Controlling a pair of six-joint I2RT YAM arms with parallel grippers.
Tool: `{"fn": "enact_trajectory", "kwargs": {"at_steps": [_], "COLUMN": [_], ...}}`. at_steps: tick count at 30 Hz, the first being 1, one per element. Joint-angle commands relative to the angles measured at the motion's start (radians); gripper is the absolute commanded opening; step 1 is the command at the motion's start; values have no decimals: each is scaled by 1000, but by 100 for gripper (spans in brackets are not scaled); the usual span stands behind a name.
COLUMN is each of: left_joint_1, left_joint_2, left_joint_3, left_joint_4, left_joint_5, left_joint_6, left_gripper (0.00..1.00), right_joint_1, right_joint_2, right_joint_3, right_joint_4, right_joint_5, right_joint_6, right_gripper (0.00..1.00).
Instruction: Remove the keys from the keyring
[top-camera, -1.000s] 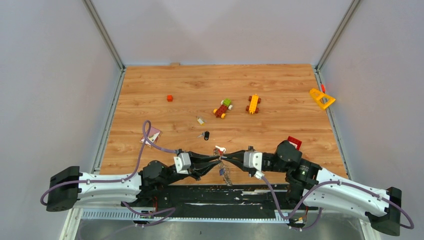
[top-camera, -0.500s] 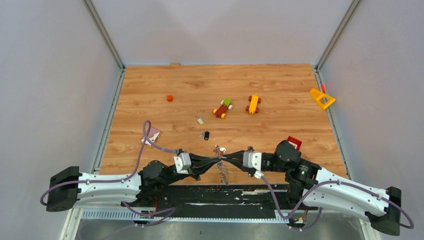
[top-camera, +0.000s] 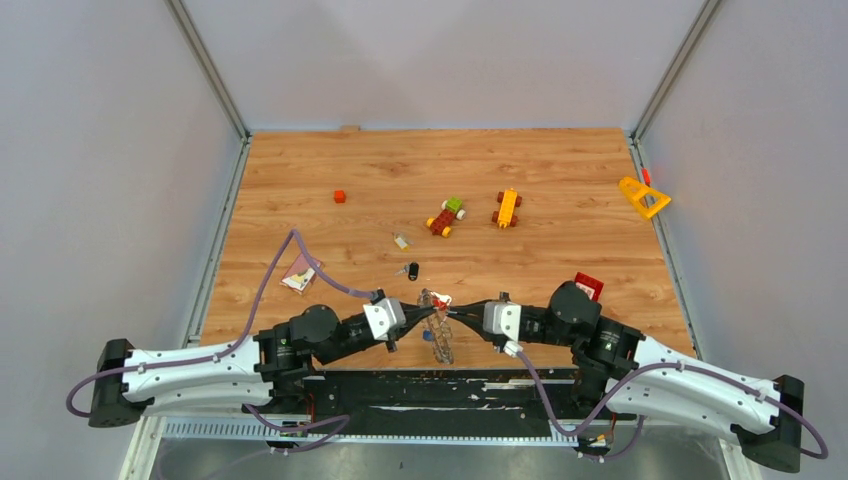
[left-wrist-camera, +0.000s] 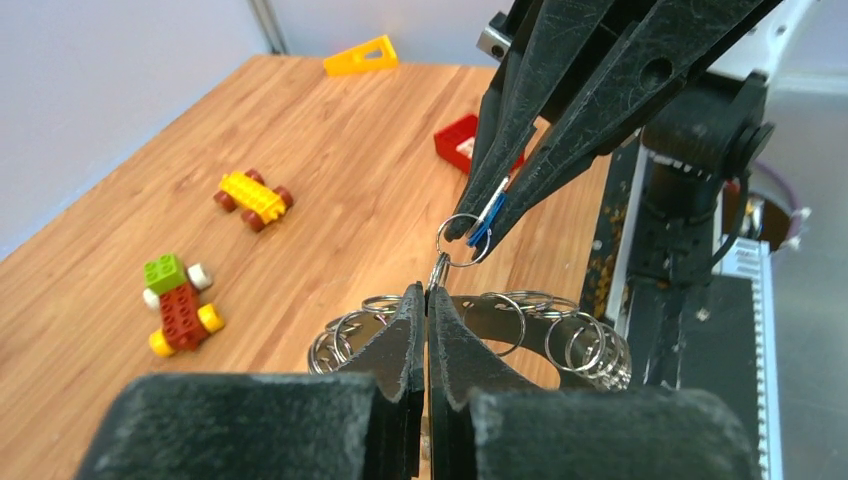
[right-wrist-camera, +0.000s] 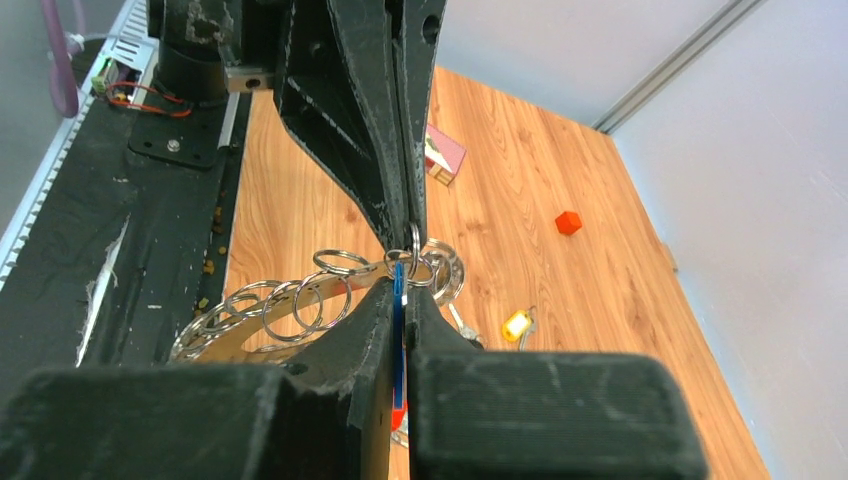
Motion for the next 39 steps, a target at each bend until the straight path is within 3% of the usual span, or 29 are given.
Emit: {"fn": "enact_trajectory", "kwargs": {"at_steps": [1, 14, 39], "left_joint_1": [2, 2, 2], "left_joint_2": [20, 147, 188], "left_joint_3": [116, 253, 256], "left_joint_4": [-256, -442, -390], "left_joint_5": [-97, -124, -64], "left_joint_6": [90, 162, 157], "left_gripper": [0, 0, 0], "right_joint_1": [4, 4, 5], "right_joint_2": [2, 53, 220], "right_joint_3": [41, 63, 133], "right_joint_4": [-11, 19, 65], "right_joint_5": [28, 26, -21], "right_joint_6": [-17, -17, -24], "right_gripper": [0, 0, 0]}}
